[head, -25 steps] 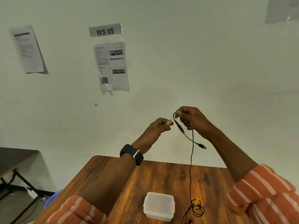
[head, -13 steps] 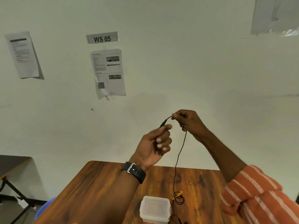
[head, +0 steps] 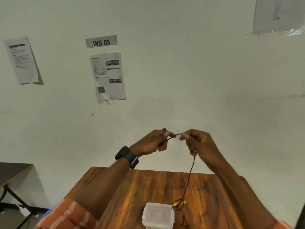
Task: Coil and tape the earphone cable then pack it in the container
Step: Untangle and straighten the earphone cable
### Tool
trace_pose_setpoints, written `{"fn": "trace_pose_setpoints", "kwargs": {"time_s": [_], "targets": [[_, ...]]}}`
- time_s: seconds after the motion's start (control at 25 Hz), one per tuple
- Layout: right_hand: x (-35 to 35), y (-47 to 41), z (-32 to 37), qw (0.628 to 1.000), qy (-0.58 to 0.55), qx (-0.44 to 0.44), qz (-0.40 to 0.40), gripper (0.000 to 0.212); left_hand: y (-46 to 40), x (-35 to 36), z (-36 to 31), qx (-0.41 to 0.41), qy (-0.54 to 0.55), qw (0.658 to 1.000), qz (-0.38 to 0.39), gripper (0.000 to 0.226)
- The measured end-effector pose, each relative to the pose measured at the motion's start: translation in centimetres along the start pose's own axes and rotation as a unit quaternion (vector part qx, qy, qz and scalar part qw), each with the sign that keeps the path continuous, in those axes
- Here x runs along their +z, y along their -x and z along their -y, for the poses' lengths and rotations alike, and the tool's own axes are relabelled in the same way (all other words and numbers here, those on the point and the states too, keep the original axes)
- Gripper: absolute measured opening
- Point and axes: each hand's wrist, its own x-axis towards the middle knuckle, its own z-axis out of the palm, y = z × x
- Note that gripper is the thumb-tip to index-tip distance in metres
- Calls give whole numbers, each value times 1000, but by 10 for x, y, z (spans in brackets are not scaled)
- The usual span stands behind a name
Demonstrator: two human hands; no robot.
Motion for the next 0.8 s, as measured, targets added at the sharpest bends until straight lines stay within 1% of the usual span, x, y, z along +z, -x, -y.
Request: {"fn": "trace_pose_setpoints", "kwargs": {"time_s": [0.08,0.16,0.2,0.24,0.28,0.32,0.36,0.4,0.44,0.48,0.52,0.56,0.6,0.64,0.68,0.72,0.76,0.8], "targets": [[-20,-22,17,999,10,-22,-33,22,25,30,-1,-4,136,989,50,53],[-23,-41,18,999,15,-36,-28,23,36,56,-10,27,275,957,90,56],[-18,-45,12,999,9,-34,-22,22,35,62,-18,46,341,934,92,56],[-10,-45,2,1000,0,-27,-15,22,31,63,-30,68,402,910,76,55],[-1,-40,-11,1000,-6,-11,-8,25,23,58,-41,89,448,889,40,54],[8,-32,-25,1000,-7,10,7,29,14,47,-49,110,474,873,-18,53],[16,-19,-39,999,-2,32,29,30,5,33,-57,125,475,867,-81,51],[22,-5,-50,997,5,50,60,27,-5,15,-59,129,444,876,-140,50],[27,9,-57,994,9,62,92,24,-14,-3,-58,120,361,903,-200,49],[28,21,-59,991,7,70,111,22,-21,-17,-53,98,221,939,-245,49],[26,27,-56,991,-2,75,111,22,-24,-27,-46,70,73,965,-242,48],[19,29,-48,993,-15,73,94,22,-24,-31,-37,44,-44,978,-201,46],[9,25,-38,996,-25,60,66,23,-19,-30,-26,20,-106,985,-138,43],[-2,18,-26,998,-28,38,37,25,-11,-24,-16,-3,-102,993,-64,42],[-15,8,-14,1000,-20,15,12,26,0,-13,-8,-23,-37,999,7,44],[-27,-3,-5,1000,-6,-4,-6,25,11,0,-5,-33,58,995,69,48],[-35,-14,0,1000,9,-16,-11,25,23,15,-7,-33,160,979,125,51],[-37,-24,2,1000,20,-22,-5,24,29,28,-10,-20,252,952,171,53]]}}
